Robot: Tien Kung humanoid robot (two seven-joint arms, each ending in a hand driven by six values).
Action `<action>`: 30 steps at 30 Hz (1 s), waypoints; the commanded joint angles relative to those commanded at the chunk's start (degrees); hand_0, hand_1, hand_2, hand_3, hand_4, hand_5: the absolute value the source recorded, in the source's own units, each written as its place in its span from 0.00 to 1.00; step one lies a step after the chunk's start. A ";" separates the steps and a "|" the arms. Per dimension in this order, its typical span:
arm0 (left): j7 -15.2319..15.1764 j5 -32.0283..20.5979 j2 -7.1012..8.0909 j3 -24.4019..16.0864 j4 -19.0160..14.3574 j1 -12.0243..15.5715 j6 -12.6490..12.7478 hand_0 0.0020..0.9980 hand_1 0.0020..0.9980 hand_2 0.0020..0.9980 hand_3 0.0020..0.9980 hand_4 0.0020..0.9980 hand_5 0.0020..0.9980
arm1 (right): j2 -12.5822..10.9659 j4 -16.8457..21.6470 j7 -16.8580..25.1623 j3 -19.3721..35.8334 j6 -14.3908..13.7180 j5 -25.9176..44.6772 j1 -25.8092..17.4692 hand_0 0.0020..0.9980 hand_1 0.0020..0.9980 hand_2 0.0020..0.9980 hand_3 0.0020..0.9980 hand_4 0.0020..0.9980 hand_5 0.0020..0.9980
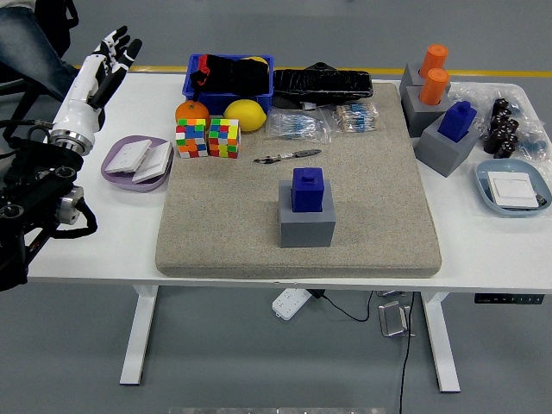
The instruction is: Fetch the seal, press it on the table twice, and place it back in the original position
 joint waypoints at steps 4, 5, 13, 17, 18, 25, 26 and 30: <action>0.43 1.08 2.33 -1.30 1.38 0.50 0.44 0.98 1.00 0.99 1.00 0.94 0.70 | -0.09 -0.02 0.00 0.22 0.01 0.00 0.10 0.92 0.78 0.78 0.79 0.95 0.63; 0.61 1.15 2.98 -1.57 1.71 0.64 0.45 0.98 1.00 0.99 1.00 0.94 0.70 | -0.15 0.00 0.00 0.27 0.02 0.01 0.14 0.92 0.78 0.78 0.79 0.95 0.63; 1.21 1.81 5.41 -3.34 3.28 0.97 0.76 0.98 1.00 0.98 1.00 0.93 0.69 | -0.58 -0.02 -0.06 0.81 -0.10 -0.15 0.31 0.92 0.78 0.78 0.79 0.95 0.63; 1.01 1.76 5.74 -4.05 3.94 0.90 0.96 0.97 0.98 0.95 0.99 0.92 0.64 | -0.63 0.04 -0.13 1.07 -0.23 -0.35 0.49 0.92 0.78 0.78 0.79 0.95 0.63; 0.96 1.65 5.84 -4.14 3.93 0.92 0.94 0.97 0.98 0.95 0.99 0.92 0.64 | -0.64 0.07 -0.13 1.10 -0.21 -0.32 0.50 0.92 0.78 0.78 0.79 0.95 0.63; 1.34 1.51 6.64 -4.03 3.60 1.08 0.88 0.97 0.98 0.94 0.99 0.92 0.63 | -0.81 0.25 -0.16 1.10 -0.17 -0.23 0.55 0.92 0.78 0.78 0.79 0.95 0.63; 1.35 1.50 6.71 -4.02 3.55 1.10 0.86 0.97 0.98 0.94 0.99 0.92 0.63 | -0.84 0.24 -0.16 1.10 -0.18 -0.24 0.58 0.92 0.78 0.78 0.79 0.95 0.63; 1.39 1.75 7.09 -4.47 3.30 1.08 0.80 0.97 0.98 0.94 0.99 0.91 0.63 | -1.06 0.21 -0.18 0.85 -0.14 -0.32 0.85 0.92 0.78 0.78 0.78 0.95 0.63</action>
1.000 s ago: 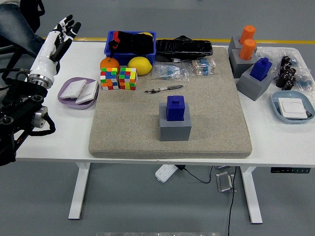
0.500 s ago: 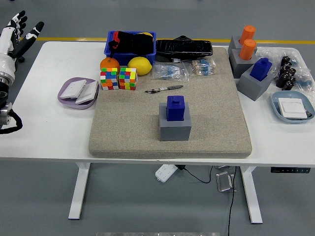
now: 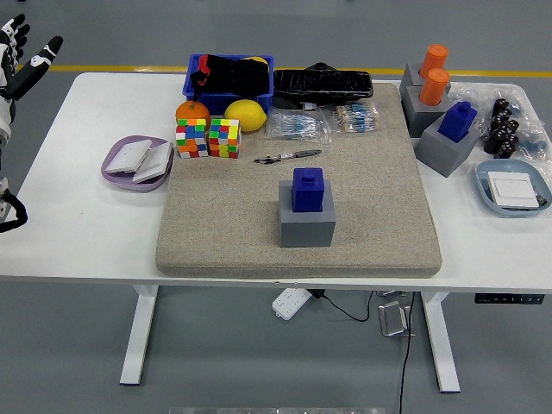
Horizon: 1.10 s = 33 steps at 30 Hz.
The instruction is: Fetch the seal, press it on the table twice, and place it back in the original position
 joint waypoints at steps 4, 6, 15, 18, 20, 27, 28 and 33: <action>-0.08 0.18 0.60 -0.86 -0.48 0.01 0.00 0.97 0.97 0.94 0.99 0.91 0.63 | -0.19 0.02 0.00 -0.33 0.00 0.02 0.41 0.92 0.78 0.78 0.78 0.95 0.63; -0.08 0.27 0.87 -1.10 -0.68 -0.06 -0.02 0.97 0.97 0.94 0.99 0.91 0.63 | -0.30 -0.02 0.00 -0.45 0.00 0.03 0.56 0.92 0.78 0.78 0.78 0.95 0.63; 0.15 0.36 1.23 -0.53 -0.59 -0.23 -0.05 0.96 0.97 0.94 0.99 0.90 0.60 | -0.80 0.11 -0.05 -1.14 -0.04 0.17 0.74 0.92 0.78 0.78 0.78 0.94 0.63; 0.09 0.38 1.15 -0.91 -0.62 -0.21 -0.01 0.96 0.97 0.94 0.99 0.90 0.60 | -0.81 0.10 -0.06 -1.33 -0.01 0.23 0.78 0.92 0.78 0.78 0.78 0.94 0.63; -0.09 0.32 1.34 -1.09 -0.86 -0.22 -0.01 0.96 0.97 0.94 0.99 0.90 0.60 | -0.89 0.21 -0.05 -1.58 -0.02 0.29 0.87 0.92 0.78 0.78 0.78 0.94 0.63; -0.34 0.35 1.71 -0.87 -1.09 -0.63 0.01 0.96 0.97 0.94 0.98 0.90 0.60 | -1.17 0.21 -0.08 -1.62 -0.06 0.33 0.90 0.92 0.78 0.78 0.78 0.94 0.63; -0.36 0.32 1.74 -0.86 -1.11 -0.64 0.00 0.96 0.97 0.94 0.98 0.90 0.60 | -1.20 0.23 -0.09 -1.62 -0.06 0.36 0.88 0.92 0.78 0.78 0.78 0.94 0.63; -0.29 0.34 1.84 -0.57 -1.16 -0.70 -0.04 0.96 0.97 0.94 0.98 0.90 0.59 | -1.24 0.27 -0.10 -1.39 -0.08 0.30 0.77 0.92 0.78 0.78 0.78 0.94 0.63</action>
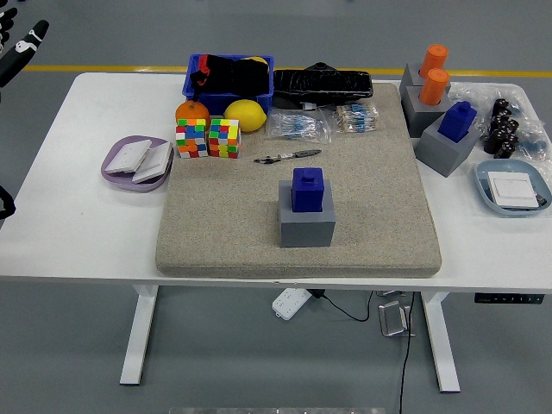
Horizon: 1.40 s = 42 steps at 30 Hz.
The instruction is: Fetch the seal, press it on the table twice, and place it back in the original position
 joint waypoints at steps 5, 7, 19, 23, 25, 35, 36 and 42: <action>0.13 0.06 0.01 0.07 -0.01 0.41 -0.05 0.96 0.97 0.94 0.98 0.90 0.59 | 0.35 -0.05 -0.04 0.34 -0.03 -0.06 -0.38 0.92 0.78 0.78 0.78 0.94 0.63; 0.20 0.08 0.03 0.04 -0.02 0.52 -0.08 0.96 0.97 0.94 0.98 0.90 0.59 | 0.45 -0.09 -0.06 0.38 -0.03 -0.09 -0.43 0.92 0.78 0.78 0.78 0.94 0.63; 0.15 0.15 -0.01 0.04 -0.21 0.46 -0.11 0.96 0.96 0.93 0.98 0.89 0.59 | 0.76 -0.10 -0.07 0.74 -0.03 0.00 -0.31 0.92 0.78 0.78 0.78 0.94 0.63; 0.23 0.18 -0.04 0.07 -0.28 0.34 -0.15 0.96 0.96 0.93 0.98 0.89 0.59 | 0.68 -0.19 -0.10 1.00 -0.11 -0.14 -0.36 0.92 0.78 0.78 0.78 0.94 0.63; 0.22 0.16 -0.02 0.02 -0.37 0.32 -0.15 0.96 0.96 0.93 0.98 0.89 0.59 | 0.66 -0.17 -0.12 1.03 -0.17 -0.16 -0.36 0.91 0.78 0.78 0.78 0.93 0.62; 0.41 0.29 0.05 0.18 -0.40 0.09 -0.20 0.96 0.96 0.93 0.98 0.89 0.59 | 0.58 -0.14 -0.18 1.20 -0.26 -0.20 -0.31 0.91 0.78 0.78 0.78 0.93 0.63; 0.42 0.30 0.06 0.19 -0.42 0.05 -0.22 0.96 0.96 0.94 0.98 0.89 0.59 | 0.56 -0.15 -0.17 1.20 -0.25 -0.19 -0.31 0.91 0.78 0.78 0.78 0.93 0.62; 0.61 0.29 0.07 0.33 -0.43 0.00 -0.39 0.96 0.96 0.93 0.98 0.89 0.59 | 0.52 -0.05 -0.17 1.17 -0.30 -0.20 -0.26 0.91 0.77 0.78 0.78 0.93 0.63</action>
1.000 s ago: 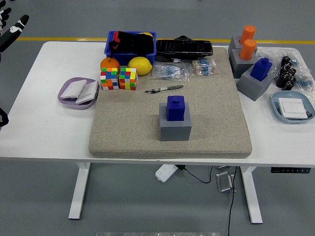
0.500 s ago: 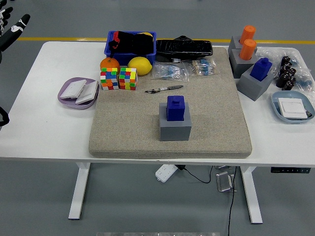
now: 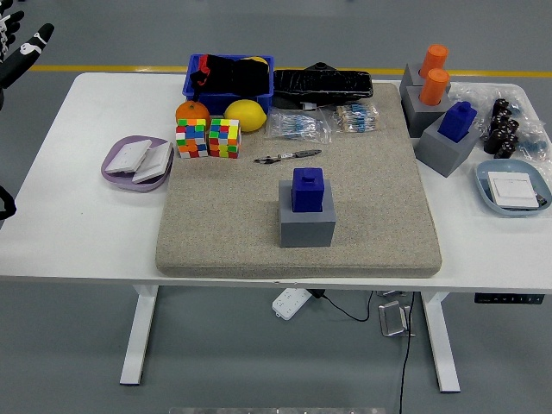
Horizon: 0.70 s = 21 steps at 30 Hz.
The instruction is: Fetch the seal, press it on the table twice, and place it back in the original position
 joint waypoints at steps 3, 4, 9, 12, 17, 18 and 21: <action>0.03 0.01 0.01 0.04 -0.01 0.03 -0.04 0.96 0.96 0.93 0.98 0.89 0.59 | 0.01 0.03 0.06 0.00 0.12 0.01 0.02 0.91 0.77 0.78 0.78 0.93 0.63; 0.03 0.00 0.02 0.02 -0.04 0.07 -0.05 0.96 0.96 0.93 0.98 0.89 0.59 | 0.03 0.01 0.16 0.07 0.32 -0.04 0.00 0.91 0.77 0.78 0.78 0.93 0.63; 0.02 0.02 0.02 0.05 -0.11 0.03 -0.05 0.96 0.96 0.93 0.98 0.89 0.59 | 0.08 0.03 0.12 0.17 0.25 -0.13 0.04 0.91 0.78 0.78 0.78 0.93 0.62; 0.02 0.07 0.07 0.04 -0.28 0.07 -0.05 0.96 0.96 0.93 0.98 0.89 0.59 | 0.04 0.05 0.06 0.03 0.09 -0.13 0.05 0.91 0.78 0.78 0.78 0.93 0.62; 0.12 0.14 0.23 -0.03 -0.27 0.21 -0.16 0.96 0.96 0.93 0.98 0.89 0.59 | -0.11 0.02 0.24 -0.28 0.47 0.01 0.18 0.91 0.78 0.78 0.78 0.93 0.62; 0.13 0.12 0.24 -0.03 -0.24 0.23 -0.18 0.96 0.96 0.93 0.98 0.89 0.59 | -0.11 0.00 0.26 -0.30 0.48 0.00 0.20 0.91 0.78 0.78 0.78 0.93 0.62; 0.12 0.15 0.25 0.20 -0.33 0.34 -0.23 0.96 0.96 0.93 0.98 0.89 0.59 | -0.06 0.08 0.13 -0.63 0.22 0.06 0.13 0.91 0.78 0.78 0.78 0.93 0.62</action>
